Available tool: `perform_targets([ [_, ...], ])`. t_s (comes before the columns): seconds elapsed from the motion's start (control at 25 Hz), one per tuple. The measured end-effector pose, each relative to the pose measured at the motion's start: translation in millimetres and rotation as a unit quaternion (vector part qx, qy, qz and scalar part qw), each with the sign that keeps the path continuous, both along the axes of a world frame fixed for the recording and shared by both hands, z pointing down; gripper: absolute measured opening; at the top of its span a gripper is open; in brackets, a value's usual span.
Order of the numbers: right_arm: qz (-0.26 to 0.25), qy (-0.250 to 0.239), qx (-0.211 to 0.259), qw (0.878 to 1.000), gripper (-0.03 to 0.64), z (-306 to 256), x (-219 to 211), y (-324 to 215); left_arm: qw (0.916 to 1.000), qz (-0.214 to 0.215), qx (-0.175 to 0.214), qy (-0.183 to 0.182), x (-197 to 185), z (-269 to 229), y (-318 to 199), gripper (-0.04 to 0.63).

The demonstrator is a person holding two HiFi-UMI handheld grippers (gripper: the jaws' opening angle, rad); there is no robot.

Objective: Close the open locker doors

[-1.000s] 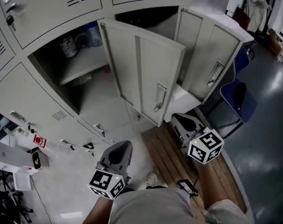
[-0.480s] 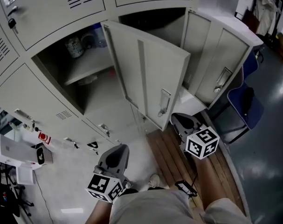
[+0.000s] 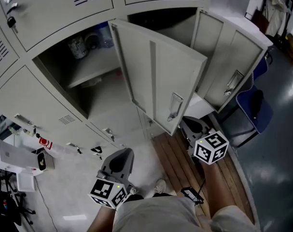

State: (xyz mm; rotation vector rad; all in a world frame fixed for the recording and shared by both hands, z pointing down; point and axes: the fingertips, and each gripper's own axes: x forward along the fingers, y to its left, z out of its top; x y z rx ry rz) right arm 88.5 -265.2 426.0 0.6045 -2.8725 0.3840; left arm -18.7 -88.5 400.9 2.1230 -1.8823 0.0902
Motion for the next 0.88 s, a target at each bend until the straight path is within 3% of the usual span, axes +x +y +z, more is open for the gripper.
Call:
perform_targets([
  [0.44,-0.011,0.002,-0.001,1.0,0.026,1.2,-11.8,25.2,1.0,0.008,-0.004,0.003,-9.2,2.6,11.9,0.021],
  [0.88,-0.054,0.002,-0.011,0.998,0.028,5.6,-42.1,81.4,0.9999,0.01,-0.003,0.001,-24.7,-0.2,24.8,0.021],
])
